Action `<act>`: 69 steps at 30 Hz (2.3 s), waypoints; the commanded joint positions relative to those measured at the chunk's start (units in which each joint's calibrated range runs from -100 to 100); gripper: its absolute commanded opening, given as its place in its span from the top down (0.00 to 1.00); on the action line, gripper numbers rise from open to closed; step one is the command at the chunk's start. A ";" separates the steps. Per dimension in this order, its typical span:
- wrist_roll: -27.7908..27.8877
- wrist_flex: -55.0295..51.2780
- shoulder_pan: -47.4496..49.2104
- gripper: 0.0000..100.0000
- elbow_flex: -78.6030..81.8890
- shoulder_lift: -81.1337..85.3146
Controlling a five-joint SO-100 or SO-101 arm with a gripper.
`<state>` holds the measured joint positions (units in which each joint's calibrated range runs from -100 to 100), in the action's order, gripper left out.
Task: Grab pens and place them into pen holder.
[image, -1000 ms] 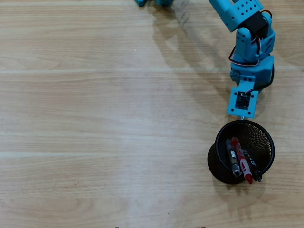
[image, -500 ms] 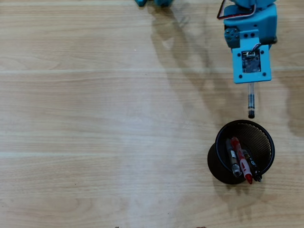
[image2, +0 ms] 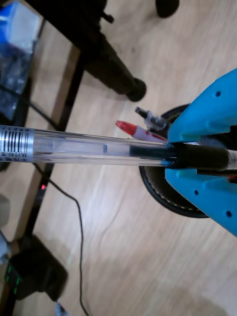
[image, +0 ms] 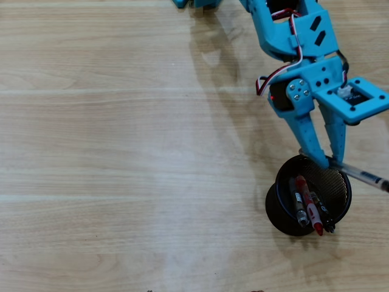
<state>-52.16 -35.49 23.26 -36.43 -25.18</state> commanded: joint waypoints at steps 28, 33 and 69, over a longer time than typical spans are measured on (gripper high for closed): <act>-1.99 43.18 1.82 0.84 24.80 0.50; -1.73 43.18 1.82 0.84 24.71 1.26; 35.75 -46.55 -7.05 0.89 91.25 98.98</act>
<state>-17.27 -75.88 21.15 34.31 53.20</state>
